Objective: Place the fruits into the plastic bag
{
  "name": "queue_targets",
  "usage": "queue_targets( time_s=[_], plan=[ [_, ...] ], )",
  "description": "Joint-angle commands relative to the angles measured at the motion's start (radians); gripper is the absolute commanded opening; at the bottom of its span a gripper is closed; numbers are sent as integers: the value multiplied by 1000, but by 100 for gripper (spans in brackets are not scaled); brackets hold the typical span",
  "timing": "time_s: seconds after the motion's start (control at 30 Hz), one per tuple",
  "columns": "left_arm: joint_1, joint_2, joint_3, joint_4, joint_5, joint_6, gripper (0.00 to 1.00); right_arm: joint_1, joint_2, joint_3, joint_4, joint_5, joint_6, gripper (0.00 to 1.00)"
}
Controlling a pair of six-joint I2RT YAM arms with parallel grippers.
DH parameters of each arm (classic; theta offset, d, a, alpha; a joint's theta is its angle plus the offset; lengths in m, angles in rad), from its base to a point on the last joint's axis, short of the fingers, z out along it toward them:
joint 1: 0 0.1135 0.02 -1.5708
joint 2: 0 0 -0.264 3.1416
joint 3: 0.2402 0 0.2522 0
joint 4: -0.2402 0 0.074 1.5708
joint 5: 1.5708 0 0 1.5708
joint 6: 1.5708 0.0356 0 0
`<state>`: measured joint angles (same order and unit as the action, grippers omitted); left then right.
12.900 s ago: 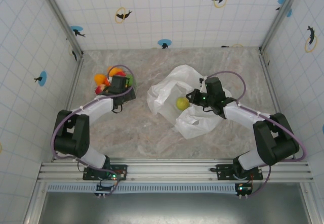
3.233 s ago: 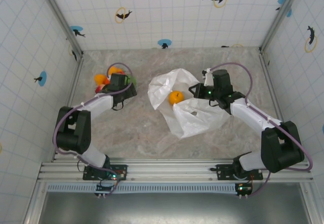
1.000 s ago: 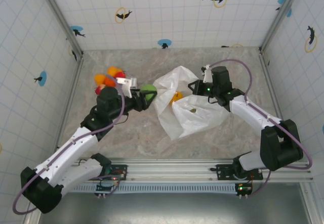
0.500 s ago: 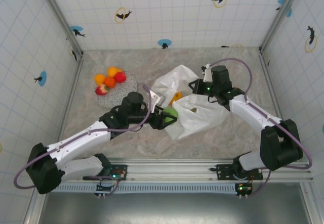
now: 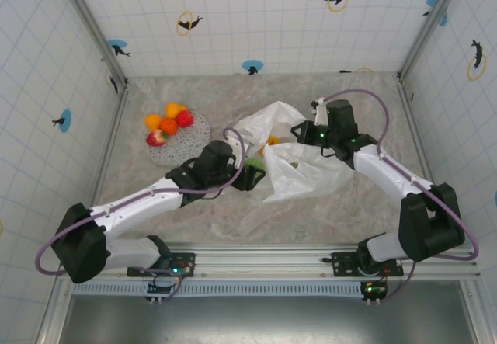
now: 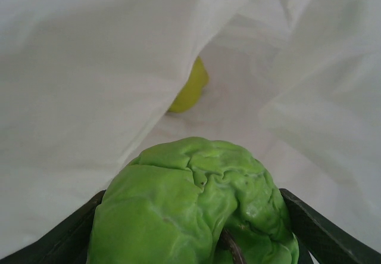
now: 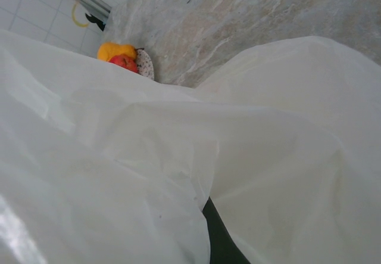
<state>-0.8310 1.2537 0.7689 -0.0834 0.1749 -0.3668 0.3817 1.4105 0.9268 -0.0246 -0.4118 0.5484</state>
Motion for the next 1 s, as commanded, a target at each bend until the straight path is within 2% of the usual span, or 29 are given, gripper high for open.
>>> queue_targets(
  time_s=[0.0,0.13,0.37,0.6,0.8,0.97],
  plan=[
    [1,52,33,92,-36,-16,54,-3,-23,-33,93,-73,74,0],
    [1,129,44,179,0,-26,56,-6,-37,-65,158,-71,128,0],
    [0,279,73,259,-23,-64,59,-12,-51,-128,207,-46,178,0],
    [-5,388,98,350,9,-105,64,-29,-50,-155,233,-35,202,0],
    [-5,469,131,360,26,-113,68,-41,-51,-166,239,-35,206,0],
    [-6,478,133,355,38,-108,74,-53,-53,-178,243,-42,208,0]
  ],
)
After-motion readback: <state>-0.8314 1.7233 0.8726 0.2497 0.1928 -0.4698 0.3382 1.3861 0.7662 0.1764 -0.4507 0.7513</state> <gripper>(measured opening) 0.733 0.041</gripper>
